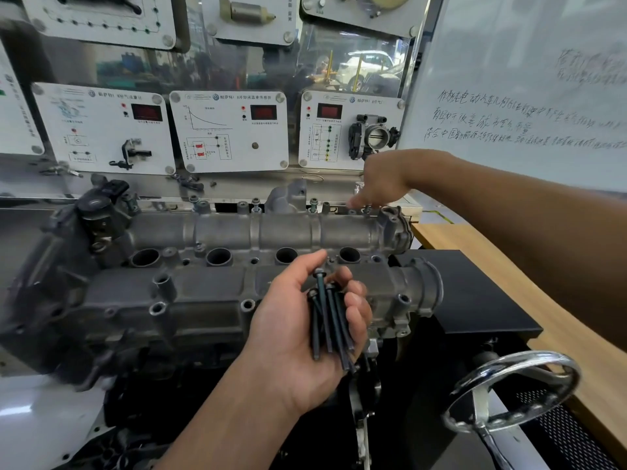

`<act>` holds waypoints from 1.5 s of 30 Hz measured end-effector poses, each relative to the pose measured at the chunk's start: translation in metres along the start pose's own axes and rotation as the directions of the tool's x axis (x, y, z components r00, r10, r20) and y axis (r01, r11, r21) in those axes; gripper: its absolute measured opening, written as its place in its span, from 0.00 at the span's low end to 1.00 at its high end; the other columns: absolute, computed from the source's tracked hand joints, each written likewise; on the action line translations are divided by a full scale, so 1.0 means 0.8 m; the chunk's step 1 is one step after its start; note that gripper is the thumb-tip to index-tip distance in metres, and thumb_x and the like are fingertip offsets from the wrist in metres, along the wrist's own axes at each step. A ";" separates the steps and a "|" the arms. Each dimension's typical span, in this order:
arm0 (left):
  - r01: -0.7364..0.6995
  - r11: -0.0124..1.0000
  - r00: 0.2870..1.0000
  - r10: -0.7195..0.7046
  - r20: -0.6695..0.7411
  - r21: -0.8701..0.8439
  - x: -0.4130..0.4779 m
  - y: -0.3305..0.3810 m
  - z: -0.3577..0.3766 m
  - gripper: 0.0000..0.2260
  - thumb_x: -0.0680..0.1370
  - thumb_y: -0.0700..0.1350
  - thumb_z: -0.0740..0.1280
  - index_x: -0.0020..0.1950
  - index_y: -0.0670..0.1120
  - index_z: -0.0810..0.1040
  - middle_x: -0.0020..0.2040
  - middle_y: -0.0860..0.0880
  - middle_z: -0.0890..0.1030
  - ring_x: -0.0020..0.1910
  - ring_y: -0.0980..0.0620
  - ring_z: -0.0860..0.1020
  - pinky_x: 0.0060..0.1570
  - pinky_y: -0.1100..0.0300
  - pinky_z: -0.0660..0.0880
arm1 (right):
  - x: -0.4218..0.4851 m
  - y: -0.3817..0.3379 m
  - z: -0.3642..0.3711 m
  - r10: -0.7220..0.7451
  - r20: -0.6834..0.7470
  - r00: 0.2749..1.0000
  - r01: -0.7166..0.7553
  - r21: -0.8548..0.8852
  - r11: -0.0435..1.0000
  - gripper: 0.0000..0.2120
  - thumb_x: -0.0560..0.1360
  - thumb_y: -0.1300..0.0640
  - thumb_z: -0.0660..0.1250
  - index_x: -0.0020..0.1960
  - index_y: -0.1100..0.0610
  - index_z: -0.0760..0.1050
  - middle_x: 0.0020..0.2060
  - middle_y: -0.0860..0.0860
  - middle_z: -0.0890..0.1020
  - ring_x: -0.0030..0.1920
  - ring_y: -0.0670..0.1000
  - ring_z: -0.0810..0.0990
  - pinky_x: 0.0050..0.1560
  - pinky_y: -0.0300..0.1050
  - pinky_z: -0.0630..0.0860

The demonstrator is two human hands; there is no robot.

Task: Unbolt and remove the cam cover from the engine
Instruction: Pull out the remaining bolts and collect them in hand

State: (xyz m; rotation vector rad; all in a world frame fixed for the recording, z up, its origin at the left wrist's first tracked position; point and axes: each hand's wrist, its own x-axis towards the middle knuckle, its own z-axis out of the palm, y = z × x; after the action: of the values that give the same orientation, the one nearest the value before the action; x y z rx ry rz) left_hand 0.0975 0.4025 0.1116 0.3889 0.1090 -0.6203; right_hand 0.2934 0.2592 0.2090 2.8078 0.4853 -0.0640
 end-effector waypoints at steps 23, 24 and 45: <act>0.012 1.000 1.000 -0.012 -0.004 -0.012 0.001 -0.002 0.001 0.15 0.78 0.53 0.66 0.39 0.43 0.76 0.35 0.47 0.75 0.24 0.53 0.75 0.20 0.63 0.75 | -0.012 -0.006 -0.014 -0.127 0.028 0.991 0.129 -0.043 0.991 0.14 0.78 0.50 0.70 0.57 0.59 0.83 0.54 0.50 0.84 0.55 0.51 0.81 0.57 0.43 0.72; 0.010 1.000 1.000 -0.010 -0.007 -0.013 0.001 -0.001 0.001 0.15 0.78 0.53 0.66 0.39 0.43 0.76 0.35 0.47 0.75 0.24 0.53 0.75 0.20 0.63 0.75 | -0.012 -0.007 -0.013 -0.125 0.027 0.992 0.126 -0.050 0.991 0.13 0.78 0.51 0.70 0.56 0.59 0.83 0.54 0.51 0.85 0.54 0.51 0.81 0.57 0.43 0.72; -0.179 0.984 0.982 0.180 -0.058 0.017 0.000 -0.012 -0.003 0.22 0.84 0.49 0.55 0.46 0.37 0.83 0.39 0.41 0.82 0.32 0.46 0.83 0.24 0.60 0.79 | -0.165 -0.112 -0.023 -0.534 -0.083 0.841 0.510 0.452 0.732 0.14 0.81 0.61 0.64 0.37 0.54 0.79 0.21 0.36 0.76 0.26 0.34 0.76 0.30 0.29 0.71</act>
State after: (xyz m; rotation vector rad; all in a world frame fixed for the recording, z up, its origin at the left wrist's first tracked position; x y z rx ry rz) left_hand 0.0914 0.3961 0.1065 0.4235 0.1260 -0.4316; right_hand 0.1390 0.3025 0.2139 2.9906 1.4105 -0.4232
